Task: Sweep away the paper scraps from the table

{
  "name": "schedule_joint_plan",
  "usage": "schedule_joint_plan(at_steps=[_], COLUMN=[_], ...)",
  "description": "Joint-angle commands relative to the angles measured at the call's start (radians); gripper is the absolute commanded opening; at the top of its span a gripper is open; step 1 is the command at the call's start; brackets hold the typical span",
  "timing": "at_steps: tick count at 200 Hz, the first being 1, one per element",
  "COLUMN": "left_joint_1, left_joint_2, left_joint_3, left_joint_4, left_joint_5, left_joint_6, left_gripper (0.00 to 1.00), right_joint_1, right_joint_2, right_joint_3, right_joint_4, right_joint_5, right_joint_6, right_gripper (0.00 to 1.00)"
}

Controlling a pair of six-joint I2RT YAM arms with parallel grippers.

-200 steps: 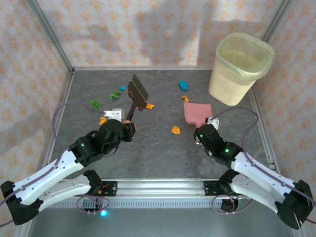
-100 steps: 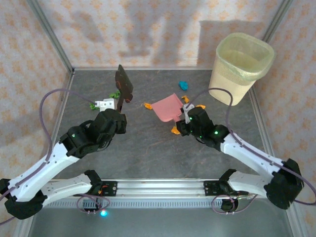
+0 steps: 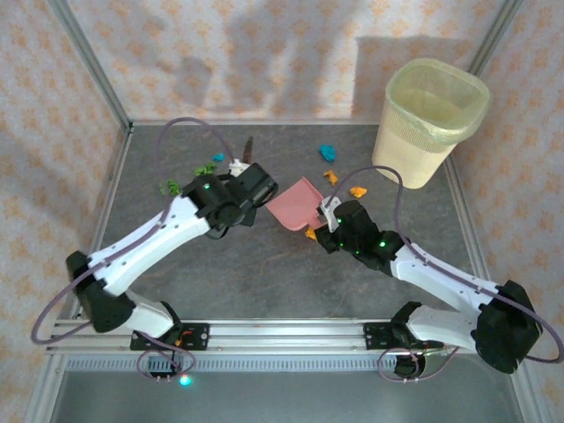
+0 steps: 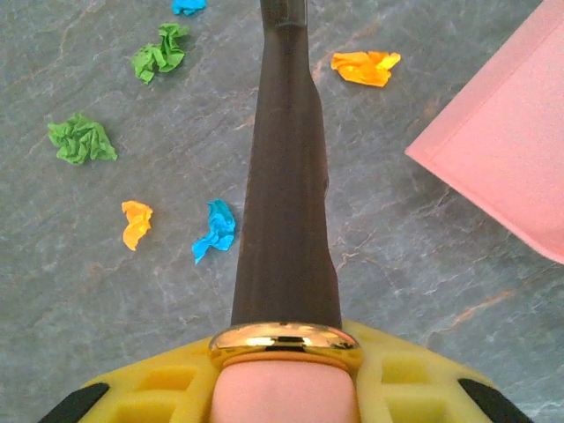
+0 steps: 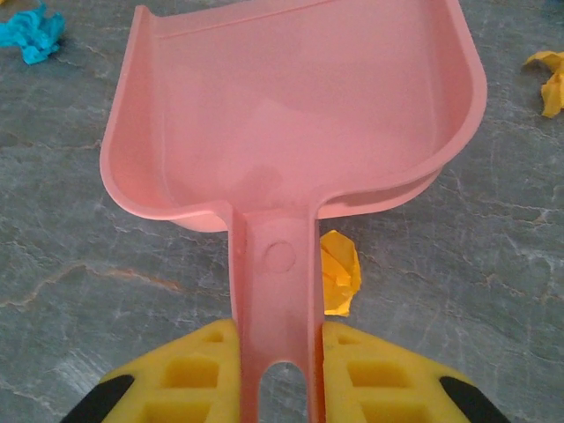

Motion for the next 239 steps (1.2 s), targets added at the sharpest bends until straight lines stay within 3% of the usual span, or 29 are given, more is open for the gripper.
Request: schedule_joint_plan(at_steps=[1,23,56,130,178,220,239], left_joint_1=[0.006,0.006,0.006,0.005,0.008,0.007,-0.007], left_joint_2=[0.037,0.105,0.201,0.365,0.451,0.418,0.364], left_joint_3=[0.070,0.093,0.128,0.267,0.382,0.308,0.242], left_joint_4=[-0.138,-0.178,-0.224,-0.266,-0.336,-0.258,-0.212], left_joint_5=[-0.062,-0.058,-0.152,-0.053,-0.090,-0.082,-0.129], left_joint_6=[0.081,0.124,0.132,0.174,0.182,0.144,0.098], left_gripper=[0.00,0.00,0.00,0.00,0.00,0.00,0.00], right_joint_1=[0.005,0.005,0.002,-0.020,-0.031,-0.036,-0.040], right_joint_2=[-0.008,0.003,-0.002,-0.023,0.007,-0.020,-0.044], right_joint_3=[-0.006,-0.002,-0.004,-0.038,-0.031,-0.050,-0.065], right_joint_4=[0.057,0.033,0.013,0.016,0.014,0.040,0.060], right_joint_5=[0.037,0.046,0.082,0.049,-0.011,-0.012,-0.009], right_joint_6=[-0.031,-0.032,-0.049,-0.102,-0.092,-0.076,-0.067], right_gripper=[0.00,0.00,0.00,0.00,0.00,0.00,0.00])
